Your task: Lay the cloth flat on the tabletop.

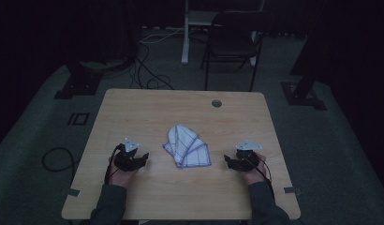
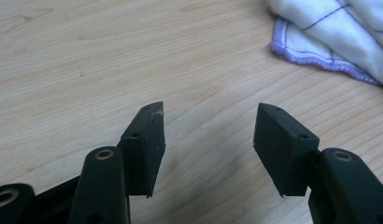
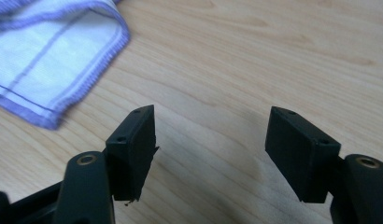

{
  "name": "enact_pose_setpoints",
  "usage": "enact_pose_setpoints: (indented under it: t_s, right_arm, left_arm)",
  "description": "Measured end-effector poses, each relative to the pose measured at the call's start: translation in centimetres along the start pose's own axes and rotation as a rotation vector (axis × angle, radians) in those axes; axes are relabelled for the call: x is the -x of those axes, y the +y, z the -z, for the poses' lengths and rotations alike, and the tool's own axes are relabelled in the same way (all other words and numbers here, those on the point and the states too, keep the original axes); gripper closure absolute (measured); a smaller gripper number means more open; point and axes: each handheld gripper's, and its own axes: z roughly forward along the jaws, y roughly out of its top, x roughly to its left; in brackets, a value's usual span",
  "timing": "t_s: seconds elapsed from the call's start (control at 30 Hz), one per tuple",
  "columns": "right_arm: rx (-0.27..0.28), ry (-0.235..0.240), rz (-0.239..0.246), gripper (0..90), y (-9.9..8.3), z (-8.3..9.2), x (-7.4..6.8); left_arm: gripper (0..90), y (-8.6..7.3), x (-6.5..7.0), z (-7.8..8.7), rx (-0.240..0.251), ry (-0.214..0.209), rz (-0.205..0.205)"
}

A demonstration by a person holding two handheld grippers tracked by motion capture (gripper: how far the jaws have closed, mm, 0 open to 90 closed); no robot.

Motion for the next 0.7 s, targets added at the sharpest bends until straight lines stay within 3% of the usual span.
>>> enact_pose_setpoints:
  t_s: [0.37, 0.7]
  right_arm:
    - [0.038, 0.032, 0.014, 40.0, 0.8, 0.6, -1.1]
    - [0.065, 0.073, 0.063, 47.0, 1.9, 0.6, -3.3]
  left_arm:
    - [44.1, 1.1, 0.9, -0.5, 0.009, -0.027, -0.023]
    - [47.0, 2.2, 2.1, -1.5, 0.007, -0.058, -0.044]
